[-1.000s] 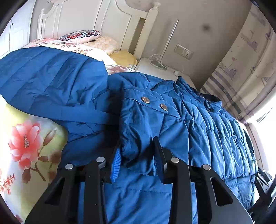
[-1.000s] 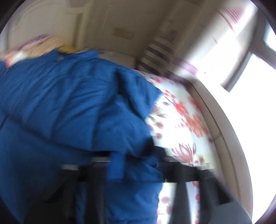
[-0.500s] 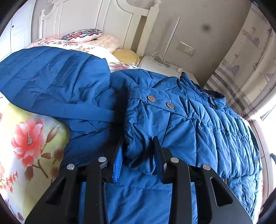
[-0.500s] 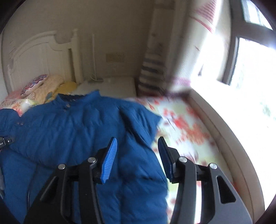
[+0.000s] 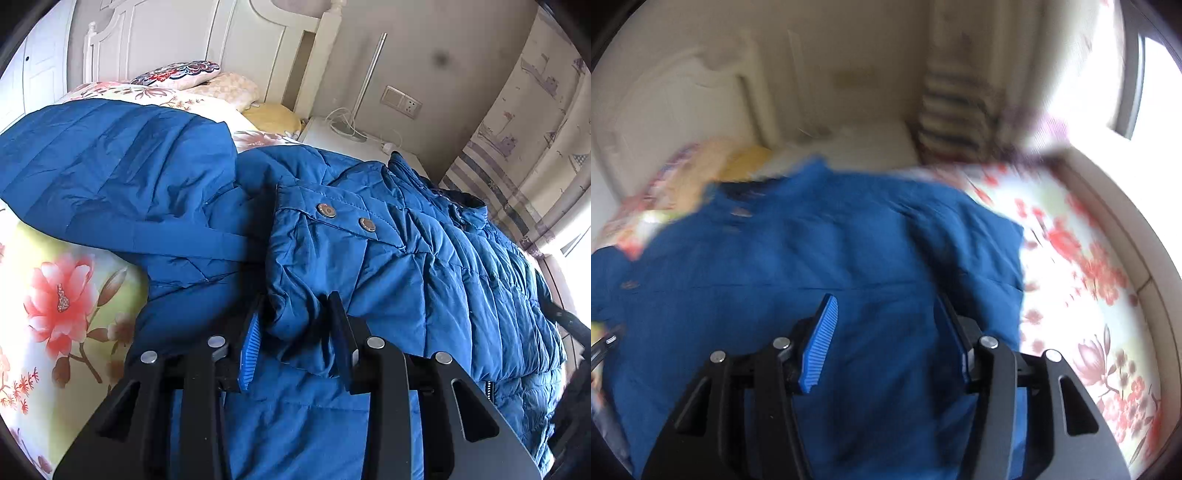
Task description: Fold large clothes
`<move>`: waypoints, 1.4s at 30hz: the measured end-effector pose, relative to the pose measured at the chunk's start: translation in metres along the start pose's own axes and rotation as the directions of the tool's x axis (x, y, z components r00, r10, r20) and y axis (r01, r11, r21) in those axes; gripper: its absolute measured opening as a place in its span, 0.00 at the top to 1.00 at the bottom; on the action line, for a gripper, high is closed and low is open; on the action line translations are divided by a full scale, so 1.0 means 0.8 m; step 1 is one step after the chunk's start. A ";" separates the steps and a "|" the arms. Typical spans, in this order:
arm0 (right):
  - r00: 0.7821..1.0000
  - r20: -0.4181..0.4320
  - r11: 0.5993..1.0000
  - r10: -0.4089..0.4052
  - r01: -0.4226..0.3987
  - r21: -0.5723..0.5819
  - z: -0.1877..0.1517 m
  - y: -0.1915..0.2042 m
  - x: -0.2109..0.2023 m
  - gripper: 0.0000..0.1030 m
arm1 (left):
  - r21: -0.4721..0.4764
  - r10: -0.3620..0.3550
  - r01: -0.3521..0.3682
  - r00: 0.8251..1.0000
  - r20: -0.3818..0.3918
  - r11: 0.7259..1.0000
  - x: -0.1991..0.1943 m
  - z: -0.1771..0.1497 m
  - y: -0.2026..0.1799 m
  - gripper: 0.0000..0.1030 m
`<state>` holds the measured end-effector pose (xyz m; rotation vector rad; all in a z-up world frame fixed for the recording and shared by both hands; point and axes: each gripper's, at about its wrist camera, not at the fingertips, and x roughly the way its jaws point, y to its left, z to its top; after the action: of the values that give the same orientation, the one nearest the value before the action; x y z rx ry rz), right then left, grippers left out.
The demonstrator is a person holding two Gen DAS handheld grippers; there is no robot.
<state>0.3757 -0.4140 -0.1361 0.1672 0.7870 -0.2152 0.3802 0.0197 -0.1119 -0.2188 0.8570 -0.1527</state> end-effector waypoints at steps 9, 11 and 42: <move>0.997 -0.069 0.976 -0.021 0.006 -0.215 -0.038 0.066 0.035 0.24 | -0.133 -0.099 0.113 0.989 0.108 0.985 -0.030 0.009 0.035 0.09; 0.998 -0.066 0.979 -0.008 -0.006 -0.205 -0.037 0.064 0.036 0.24 | -0.242 -0.054 0.110 0.972 0.228 0.964 -0.063 0.018 0.077 0.07; 0.968 0.220 0.971 0.118 -0.159 0.176 -0.039 -0.021 -0.025 0.38 | 0.136 -0.270 0.237 0.904 0.331 0.962 -0.152 0.114 -0.024 0.89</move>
<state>0.3364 -0.4207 -0.1448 0.3761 0.5419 -0.1721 0.3704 0.0400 0.0399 -0.2615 0.4642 -0.3860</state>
